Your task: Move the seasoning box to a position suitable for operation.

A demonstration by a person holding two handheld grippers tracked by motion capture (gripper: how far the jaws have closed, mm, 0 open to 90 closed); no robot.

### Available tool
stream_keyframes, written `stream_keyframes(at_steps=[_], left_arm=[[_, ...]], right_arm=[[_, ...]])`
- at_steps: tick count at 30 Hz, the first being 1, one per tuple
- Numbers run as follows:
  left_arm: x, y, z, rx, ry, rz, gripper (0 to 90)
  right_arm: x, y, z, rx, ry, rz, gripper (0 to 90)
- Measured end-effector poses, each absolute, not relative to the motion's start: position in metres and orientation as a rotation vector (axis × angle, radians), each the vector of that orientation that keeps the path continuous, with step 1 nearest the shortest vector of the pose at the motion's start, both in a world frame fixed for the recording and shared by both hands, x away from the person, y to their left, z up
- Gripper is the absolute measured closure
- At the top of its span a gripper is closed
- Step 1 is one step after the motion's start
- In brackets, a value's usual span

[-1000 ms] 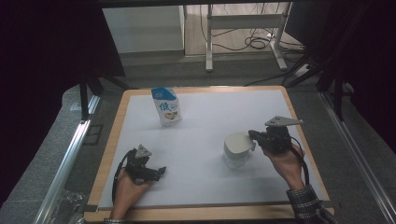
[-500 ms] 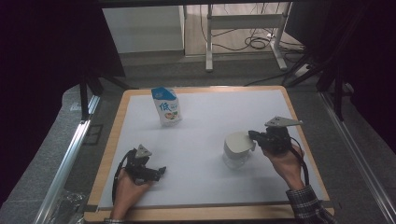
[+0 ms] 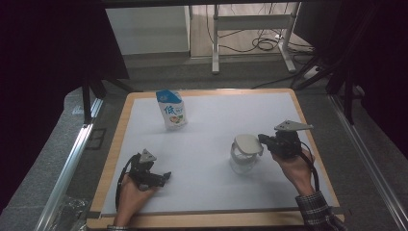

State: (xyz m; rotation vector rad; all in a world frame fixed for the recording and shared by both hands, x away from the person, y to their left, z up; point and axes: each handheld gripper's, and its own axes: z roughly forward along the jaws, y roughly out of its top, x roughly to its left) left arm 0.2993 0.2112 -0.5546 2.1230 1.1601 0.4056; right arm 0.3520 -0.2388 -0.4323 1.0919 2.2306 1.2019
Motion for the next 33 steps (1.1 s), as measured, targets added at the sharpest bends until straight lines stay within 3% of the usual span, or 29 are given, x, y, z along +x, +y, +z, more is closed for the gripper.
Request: stream_keyframes(at_steps=[14, 33], left_arm=[[0.299, 0.211, -0.555, 2.116, 1.164, 0.404, 0.0], [0.299, 0.211, -0.555, 2.125, 1.157, 0.406, 0.0]], right_arm=[[0.352, -0.238, -0.442, 1.093, 2.242, 1.173, 89.6], [0.349, -0.232, -0.431, 1.065, 2.231, 1.227, 89.8]])
